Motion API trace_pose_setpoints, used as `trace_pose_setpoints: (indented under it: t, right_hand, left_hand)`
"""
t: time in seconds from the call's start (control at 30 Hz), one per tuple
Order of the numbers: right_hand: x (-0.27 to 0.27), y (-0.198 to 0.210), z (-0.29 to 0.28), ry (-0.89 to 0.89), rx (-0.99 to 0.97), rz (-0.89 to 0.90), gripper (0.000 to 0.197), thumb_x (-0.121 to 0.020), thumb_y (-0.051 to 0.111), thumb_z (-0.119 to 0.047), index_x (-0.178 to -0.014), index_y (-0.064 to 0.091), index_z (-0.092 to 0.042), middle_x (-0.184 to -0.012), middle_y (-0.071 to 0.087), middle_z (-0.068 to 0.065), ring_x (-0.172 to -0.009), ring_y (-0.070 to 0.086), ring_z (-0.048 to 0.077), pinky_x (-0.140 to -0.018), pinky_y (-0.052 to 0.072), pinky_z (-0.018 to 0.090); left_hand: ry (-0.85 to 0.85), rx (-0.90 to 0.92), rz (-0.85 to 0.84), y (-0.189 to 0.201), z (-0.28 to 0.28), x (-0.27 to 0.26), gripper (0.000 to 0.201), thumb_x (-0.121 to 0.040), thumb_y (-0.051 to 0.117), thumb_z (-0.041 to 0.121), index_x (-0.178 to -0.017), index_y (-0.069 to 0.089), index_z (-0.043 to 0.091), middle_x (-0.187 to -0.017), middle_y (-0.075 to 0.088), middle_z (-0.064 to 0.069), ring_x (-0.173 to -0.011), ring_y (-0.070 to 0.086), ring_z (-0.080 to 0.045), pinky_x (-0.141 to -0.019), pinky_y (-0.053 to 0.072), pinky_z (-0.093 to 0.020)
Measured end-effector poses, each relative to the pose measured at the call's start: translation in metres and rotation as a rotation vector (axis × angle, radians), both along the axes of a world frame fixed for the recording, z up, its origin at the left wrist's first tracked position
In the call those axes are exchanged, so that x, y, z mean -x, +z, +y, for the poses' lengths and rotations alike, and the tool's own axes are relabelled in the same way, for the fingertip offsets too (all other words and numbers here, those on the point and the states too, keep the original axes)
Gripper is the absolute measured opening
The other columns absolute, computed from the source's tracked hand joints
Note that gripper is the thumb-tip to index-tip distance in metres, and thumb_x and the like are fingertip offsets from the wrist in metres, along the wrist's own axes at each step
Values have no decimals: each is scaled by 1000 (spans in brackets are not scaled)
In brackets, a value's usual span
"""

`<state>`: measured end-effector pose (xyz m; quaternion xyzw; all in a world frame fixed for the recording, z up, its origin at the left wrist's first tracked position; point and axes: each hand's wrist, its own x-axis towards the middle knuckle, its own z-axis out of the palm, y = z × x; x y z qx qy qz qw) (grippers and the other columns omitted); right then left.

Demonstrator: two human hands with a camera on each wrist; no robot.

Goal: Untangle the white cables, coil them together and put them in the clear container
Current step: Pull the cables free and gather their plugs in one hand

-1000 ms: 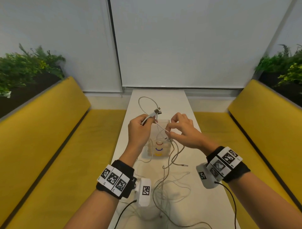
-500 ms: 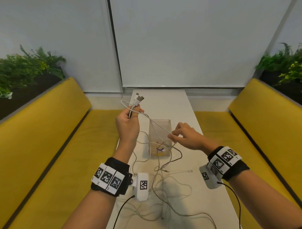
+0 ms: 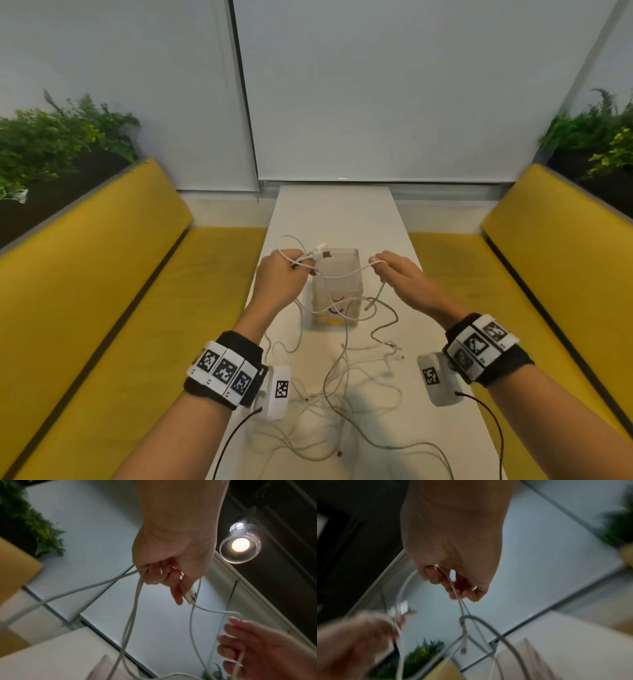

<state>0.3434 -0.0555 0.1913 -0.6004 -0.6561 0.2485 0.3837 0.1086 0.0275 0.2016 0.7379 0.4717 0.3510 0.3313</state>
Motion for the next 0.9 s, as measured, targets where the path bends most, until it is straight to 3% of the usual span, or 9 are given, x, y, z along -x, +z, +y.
trace_pose_setpoints:
  t: [0.13, 0.23, 0.37, 0.43, 0.53, 0.6, 0.7, 0.77, 0.9]
  right_hand:
    - [-10, 1, -1, -45, 74, 106, 37, -89, 54, -28, -73, 38, 1, -69, 43, 6, -66, 39, 16, -65, 35, 31]
    - [-25, -23, 2, -160, 73, -291, 35, -96, 52, -37, -76, 40, -10, -66, 44, -4, -60, 37, 14, -59, 31, 33]
    - [-43, -52, -2, -305, 73, -523, 35, -102, 40, -40, -72, 41, -22, -69, 49, -6, -65, 48, 17, -61, 36, 35]
    - [-49, -61, -5, -379, 151, -578, 40, -101, 37, -39, -70, 45, -15, -68, 53, 1, -69, 52, 26, -64, 38, 37]
    - [-58, -64, -6, -430, 243, -340, 43, -102, 34, -33, -67, 49, -13, -71, 58, 5, -74, 55, 29, -66, 38, 36]
    - [-73, -67, -5, -497, 379, -343, 48, -102, 31, -35, -81, 62, -6, -88, 67, 13, -86, 61, 32, -77, 46, 38]
    - [-89, -79, -7, -514, 689, -587, 46, -93, 40, -35, -122, 59, -6, -127, 61, 16, -115, 57, 33, -97, 48, 45]
    - [-82, -73, -8, -437, 743, -749, 56, -89, 43, -27, -143, 41, -9, -146, 46, 17, -133, 44, 34, -108, 40, 50]
    - [-28, -33, -4, -94, 372, -336, 73, -87, 54, -14, -154, 26, -14, -160, 29, 9, -149, 23, 22, -117, 22, 32]
  left_hand:
    - [-22, -19, 129, 5, 3, 11, 35, -89, 67, 24, -54, 64, 19, -51, 56, 6, -49, 48, -6, -50, 30, -27]
    - [-26, 12, 47, 14, 11, 27, 47, -90, 69, 29, -51, 50, 11, -43, 41, 7, -44, 33, -11, -52, 24, -28]
    - [28, -47, 95, 25, 23, 47, 50, -92, 67, 32, -53, 39, 19, -51, 29, 3, -52, 24, -14, -54, 15, -31]
    - [-16, -75, 384, 34, 25, 54, 41, -92, 64, 33, -58, 56, 13, -54, 38, -2, -52, 32, -17, -52, 19, -30]
    - [-220, -21, 927, 41, 13, 52, 27, -92, 63, 37, -78, 69, 15, -67, 59, 0, -65, 55, -19, -51, 29, -27]
    - [-365, 123, 1008, 38, 7, 48, 19, -91, 66, 33, -80, 69, 18, -72, 64, 3, -70, 60, -18, -52, 35, -26]
    - [-430, 168, 919, 32, 7, 47, 18, -90, 67, 26, -77, 69, 14, -67, 63, -3, -66, 60, -21, -55, 43, -32]
    - [-424, 165, 666, 29, 8, 47, 31, -92, 67, 22, -61, 62, 18, -53, 49, -1, -53, 48, -18, -53, 37, -33]
    - [-457, 414, -130, 25, 4, 30, 47, -102, 52, 21, -59, 33, 24, -57, 24, 6, -49, 22, -10, -49, 25, -22]
